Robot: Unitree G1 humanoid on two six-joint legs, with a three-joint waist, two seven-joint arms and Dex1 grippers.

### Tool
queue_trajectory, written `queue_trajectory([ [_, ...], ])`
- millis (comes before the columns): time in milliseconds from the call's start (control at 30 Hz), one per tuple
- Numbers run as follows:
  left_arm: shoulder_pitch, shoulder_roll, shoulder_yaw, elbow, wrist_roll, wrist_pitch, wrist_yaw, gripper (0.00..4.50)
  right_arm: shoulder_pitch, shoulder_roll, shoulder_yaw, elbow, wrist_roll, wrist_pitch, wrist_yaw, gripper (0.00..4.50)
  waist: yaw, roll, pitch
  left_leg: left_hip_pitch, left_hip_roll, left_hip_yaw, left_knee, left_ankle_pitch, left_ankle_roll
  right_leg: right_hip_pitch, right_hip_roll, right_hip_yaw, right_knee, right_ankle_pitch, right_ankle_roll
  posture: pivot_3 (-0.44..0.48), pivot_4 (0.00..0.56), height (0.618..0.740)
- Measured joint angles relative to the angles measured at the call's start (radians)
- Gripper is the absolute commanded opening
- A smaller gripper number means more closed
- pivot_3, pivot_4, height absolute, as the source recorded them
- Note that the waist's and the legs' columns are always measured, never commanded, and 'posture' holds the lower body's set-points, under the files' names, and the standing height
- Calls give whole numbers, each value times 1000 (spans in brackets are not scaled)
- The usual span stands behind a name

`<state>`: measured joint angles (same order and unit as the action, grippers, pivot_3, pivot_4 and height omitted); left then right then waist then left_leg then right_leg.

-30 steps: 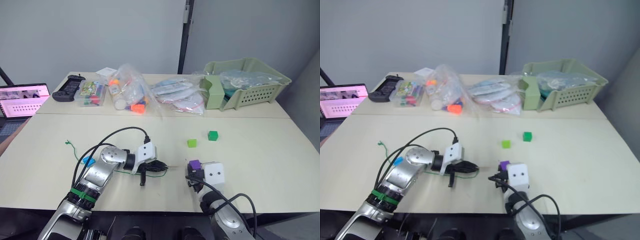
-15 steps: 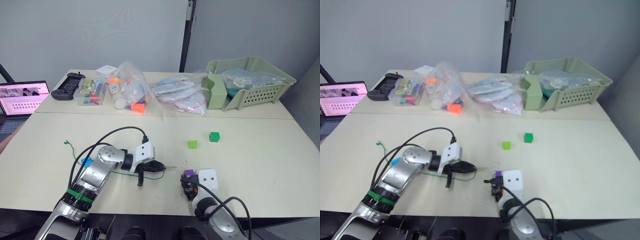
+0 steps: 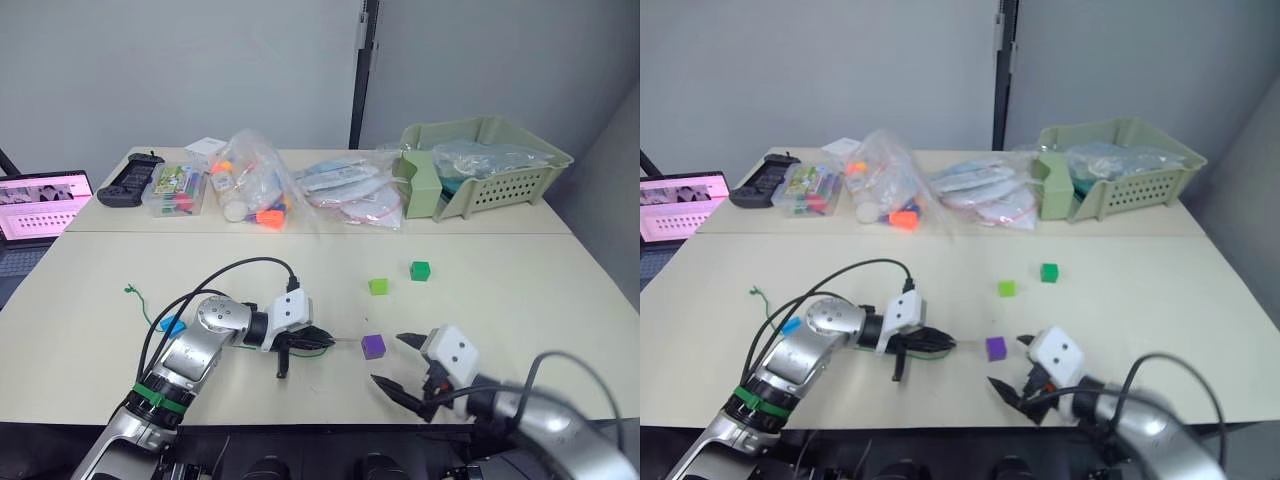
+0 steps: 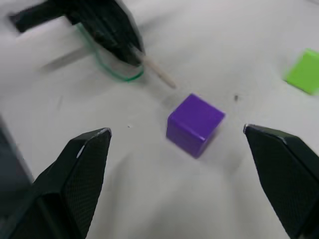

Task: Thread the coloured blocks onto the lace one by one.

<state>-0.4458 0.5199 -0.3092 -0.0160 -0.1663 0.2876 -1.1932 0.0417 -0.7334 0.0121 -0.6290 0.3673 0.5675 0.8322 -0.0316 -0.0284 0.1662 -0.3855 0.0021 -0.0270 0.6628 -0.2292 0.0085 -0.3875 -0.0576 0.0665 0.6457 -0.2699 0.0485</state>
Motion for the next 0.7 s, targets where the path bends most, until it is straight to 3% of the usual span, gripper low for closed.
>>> queue_trajectory([
  [200,27,34,4,-44,-7,22,-3,0,-305,-48,145,367,-57,-198,278,4487,-3,0,0,-4,0,0,-1,0,0,-3,-1,0,1,4,-8,0,150,740],
  [467,73,63,18,-116,-23,64,29,0,-428,5,240,642,-143,-384,410,4487,15,0,0,-6,-2,-5,-1,-1,1,-7,-5,2,1,5,-6,0,150,740],
  [500,83,62,18,-132,-26,69,38,0,-441,15,245,667,-152,-403,416,4098,17,0,0,-6,-2,-5,-1,-1,1,-7,-5,2,1,5,-6,0,150,740],
  [567,91,62,18,-146,-30,77,47,0,-447,21,247,686,-157,-420,426,3814,19,0,0,-6,-2,-5,-1,-1,0,-7,-5,2,1,5,-6,0,150,740],
  [700,93,60,18,-155,-30,91,73,0,-439,30,247,692,-157,-435,433,2416,18,0,0,-5,-1,-5,-1,-1,0,-6,-4,2,1,5,-6,0,150,740],
])
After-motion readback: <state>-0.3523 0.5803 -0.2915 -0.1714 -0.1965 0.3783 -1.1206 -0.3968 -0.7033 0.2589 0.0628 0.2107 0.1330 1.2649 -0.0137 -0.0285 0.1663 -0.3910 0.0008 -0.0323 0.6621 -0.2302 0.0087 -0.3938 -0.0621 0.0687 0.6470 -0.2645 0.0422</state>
